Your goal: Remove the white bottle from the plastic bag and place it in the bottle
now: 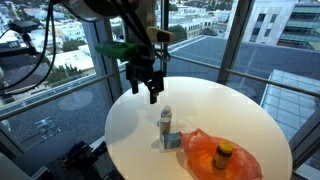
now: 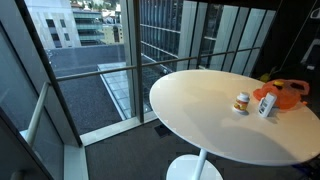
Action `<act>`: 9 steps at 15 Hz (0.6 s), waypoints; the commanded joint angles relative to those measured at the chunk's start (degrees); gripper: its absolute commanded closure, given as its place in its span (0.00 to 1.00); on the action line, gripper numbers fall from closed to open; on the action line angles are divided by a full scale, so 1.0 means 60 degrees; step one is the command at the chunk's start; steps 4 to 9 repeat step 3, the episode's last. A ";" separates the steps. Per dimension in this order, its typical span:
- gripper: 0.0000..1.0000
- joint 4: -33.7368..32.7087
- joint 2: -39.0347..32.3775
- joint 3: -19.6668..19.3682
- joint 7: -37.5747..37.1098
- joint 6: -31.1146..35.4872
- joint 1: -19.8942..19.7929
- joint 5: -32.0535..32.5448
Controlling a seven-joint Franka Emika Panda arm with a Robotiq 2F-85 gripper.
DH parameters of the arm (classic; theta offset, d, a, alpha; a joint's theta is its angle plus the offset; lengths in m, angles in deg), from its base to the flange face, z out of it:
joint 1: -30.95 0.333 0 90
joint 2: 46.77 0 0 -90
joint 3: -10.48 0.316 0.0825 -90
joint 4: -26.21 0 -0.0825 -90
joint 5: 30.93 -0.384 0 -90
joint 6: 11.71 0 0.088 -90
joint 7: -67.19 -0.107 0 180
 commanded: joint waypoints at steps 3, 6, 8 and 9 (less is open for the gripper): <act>0.00 -0.0010 0.0190 0.0023 0.0134 -0.0119 -0.0020 -0.0026; 0.00 -0.0010 0.0190 0.0023 0.0134 -0.0119 -0.0020 -0.0026; 0.00 -0.0010 0.0190 0.0023 0.0134 -0.0119 -0.0020 -0.0026; 0.00 -0.0010 0.0190 0.0023 0.0134 -0.0119 -0.0020 -0.0026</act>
